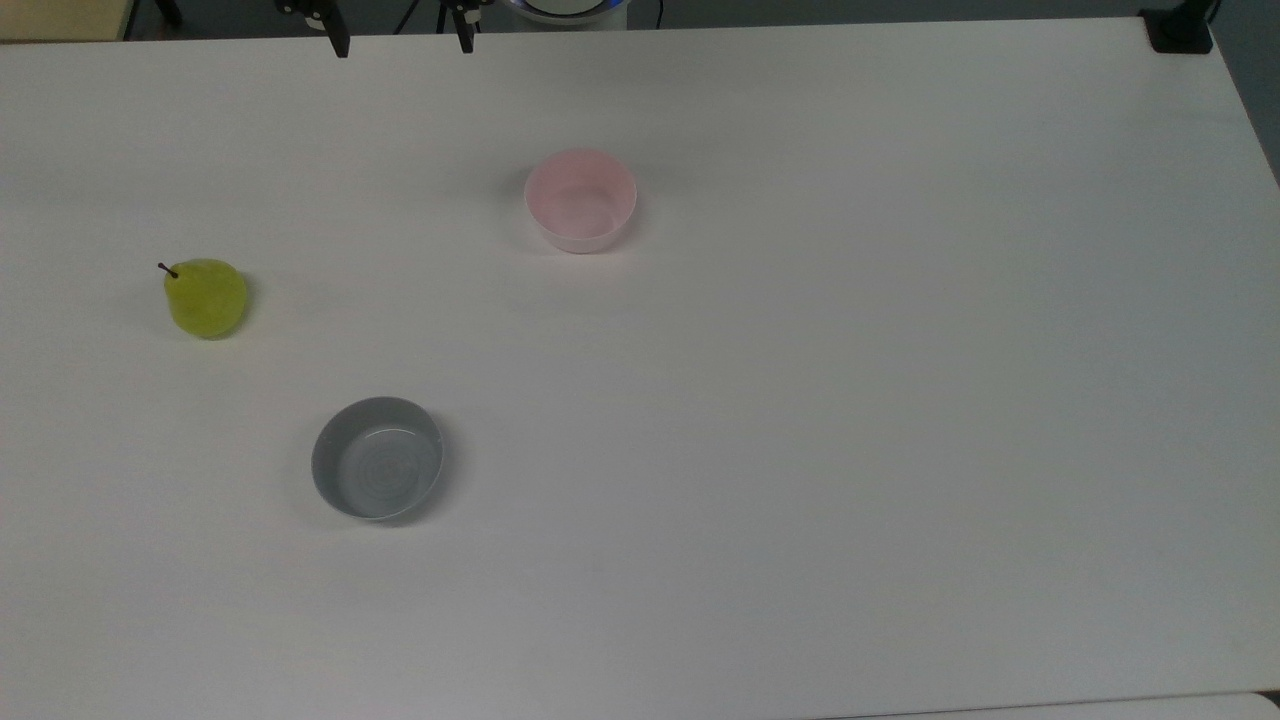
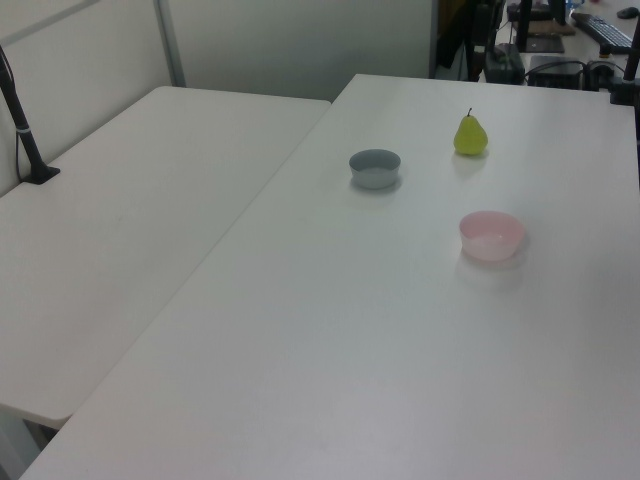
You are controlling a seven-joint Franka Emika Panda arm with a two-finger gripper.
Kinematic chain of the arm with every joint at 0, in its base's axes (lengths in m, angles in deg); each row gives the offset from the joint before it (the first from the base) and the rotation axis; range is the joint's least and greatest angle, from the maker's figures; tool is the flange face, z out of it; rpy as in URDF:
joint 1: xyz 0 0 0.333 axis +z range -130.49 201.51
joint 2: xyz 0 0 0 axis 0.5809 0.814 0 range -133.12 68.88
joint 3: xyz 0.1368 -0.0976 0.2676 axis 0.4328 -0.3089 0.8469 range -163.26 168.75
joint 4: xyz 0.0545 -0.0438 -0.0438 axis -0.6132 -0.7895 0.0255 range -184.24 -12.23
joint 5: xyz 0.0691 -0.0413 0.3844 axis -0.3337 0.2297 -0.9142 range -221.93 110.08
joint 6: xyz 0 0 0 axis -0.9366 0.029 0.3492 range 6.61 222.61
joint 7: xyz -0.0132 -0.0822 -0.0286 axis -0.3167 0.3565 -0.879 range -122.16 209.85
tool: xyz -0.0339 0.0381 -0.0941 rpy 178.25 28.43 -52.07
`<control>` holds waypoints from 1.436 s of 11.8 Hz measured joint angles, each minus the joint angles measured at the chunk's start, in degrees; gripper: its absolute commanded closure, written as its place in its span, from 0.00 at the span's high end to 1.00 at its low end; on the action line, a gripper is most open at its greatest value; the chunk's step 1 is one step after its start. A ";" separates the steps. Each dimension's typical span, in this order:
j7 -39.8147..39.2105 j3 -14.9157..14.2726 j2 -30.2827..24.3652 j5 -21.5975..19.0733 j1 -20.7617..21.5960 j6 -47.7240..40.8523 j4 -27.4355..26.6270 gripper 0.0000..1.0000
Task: Place the pear in the bowl
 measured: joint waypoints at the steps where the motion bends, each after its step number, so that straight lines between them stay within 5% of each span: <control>1: 0.00 0.01 0.00 0.00 0.00 0.00 0.00 1.00; 17: -3.32 0.13 -0.04 0.10 -1.20 0.00 0.01 1.00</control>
